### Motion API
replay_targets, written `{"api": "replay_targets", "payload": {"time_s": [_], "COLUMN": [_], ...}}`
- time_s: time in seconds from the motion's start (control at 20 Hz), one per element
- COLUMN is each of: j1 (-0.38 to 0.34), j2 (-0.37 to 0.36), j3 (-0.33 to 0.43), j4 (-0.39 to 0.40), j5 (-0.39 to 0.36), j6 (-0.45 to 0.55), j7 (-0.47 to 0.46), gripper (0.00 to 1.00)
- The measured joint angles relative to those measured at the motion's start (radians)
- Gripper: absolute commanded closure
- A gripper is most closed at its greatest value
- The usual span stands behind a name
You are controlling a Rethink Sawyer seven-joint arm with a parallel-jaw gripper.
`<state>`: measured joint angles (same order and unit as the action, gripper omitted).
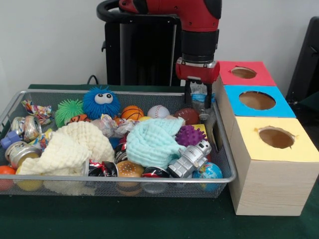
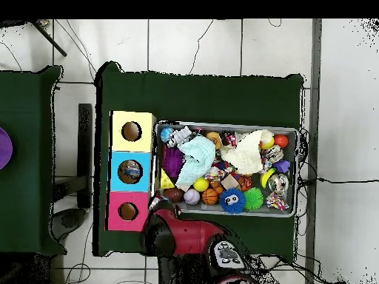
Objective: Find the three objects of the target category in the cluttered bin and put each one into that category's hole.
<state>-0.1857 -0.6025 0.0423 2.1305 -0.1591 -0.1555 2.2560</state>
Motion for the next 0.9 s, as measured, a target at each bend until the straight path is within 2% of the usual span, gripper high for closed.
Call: {"api": "replay_targets", "payload": {"time_s": [0.5,0.9], "j1": [-0.028,-0.042], "j2": [-0.007,-0.007], "j3": [0.023,0.035], "j4": [-0.006,-0.011], "j5": [-0.158,-0.205], "j6": [-0.029,-0.029], "j7": [0.000,0.000], "gripper": [0.00,0.00]}}
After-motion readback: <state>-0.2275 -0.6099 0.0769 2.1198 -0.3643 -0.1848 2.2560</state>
